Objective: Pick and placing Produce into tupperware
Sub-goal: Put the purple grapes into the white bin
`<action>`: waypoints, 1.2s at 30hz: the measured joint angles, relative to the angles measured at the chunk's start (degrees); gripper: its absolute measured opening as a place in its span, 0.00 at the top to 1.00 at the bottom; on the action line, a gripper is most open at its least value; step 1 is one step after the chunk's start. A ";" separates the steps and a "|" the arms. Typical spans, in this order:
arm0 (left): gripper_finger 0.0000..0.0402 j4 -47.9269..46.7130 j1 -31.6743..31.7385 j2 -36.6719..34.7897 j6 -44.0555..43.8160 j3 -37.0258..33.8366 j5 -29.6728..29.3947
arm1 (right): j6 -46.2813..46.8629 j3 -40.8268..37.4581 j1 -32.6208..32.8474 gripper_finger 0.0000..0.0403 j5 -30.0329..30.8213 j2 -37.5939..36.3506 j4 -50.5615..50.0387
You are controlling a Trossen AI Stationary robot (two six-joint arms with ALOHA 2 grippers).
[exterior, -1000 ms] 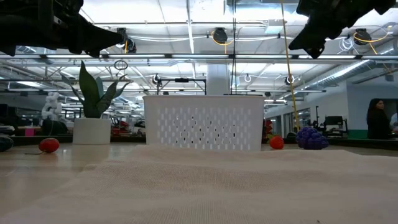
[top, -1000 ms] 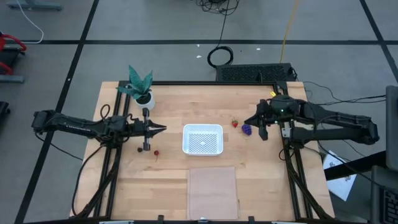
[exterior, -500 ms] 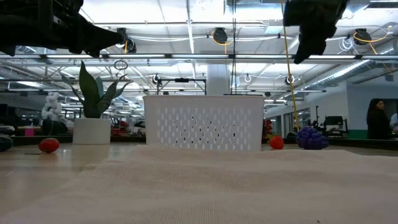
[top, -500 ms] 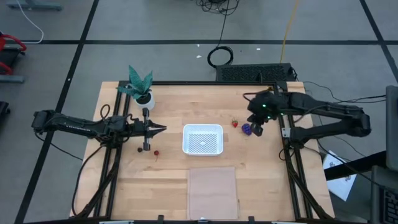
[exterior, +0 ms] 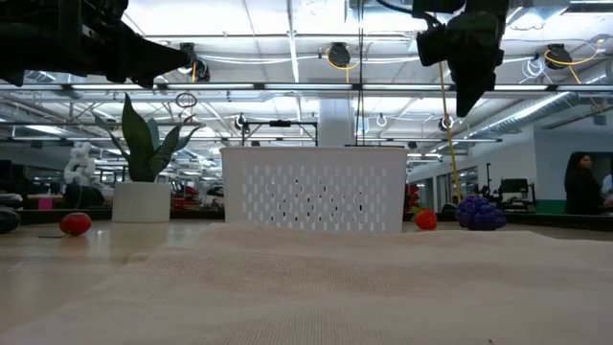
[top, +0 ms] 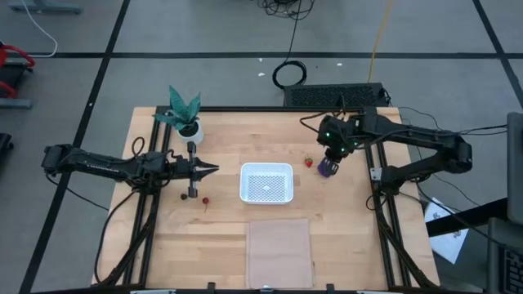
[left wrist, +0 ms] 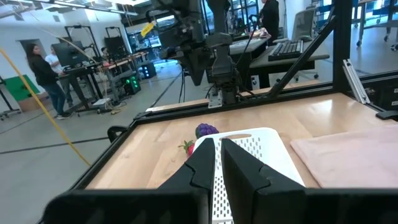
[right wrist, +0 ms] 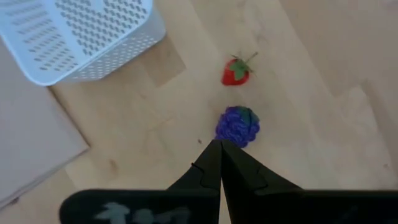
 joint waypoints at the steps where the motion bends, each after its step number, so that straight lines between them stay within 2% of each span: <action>1: 0.92 0.00 0.00 0.00 -0.06 0.00 0.00 | 0.00 0.00 -0.57 1.00 0.00 -0.02 -0.42; 10: 0.92 0.00 0.00 0.00 -0.34 0.02 0.00 | -3.56 -0.71 -3.75 1.00 -0.27 -0.46 -2.70; 28: 0.92 0.00 0.00 0.00 -0.09 0.02 0.00 | -0.53 -7.30 -3.74 1.00 -0.44 -0.42 0.86; 36: 0.92 0.00 0.00 0.00 -0.07 0.02 0.00 | -0.32 -7.82 -3.74 0.99 -0.46 -0.42 1.16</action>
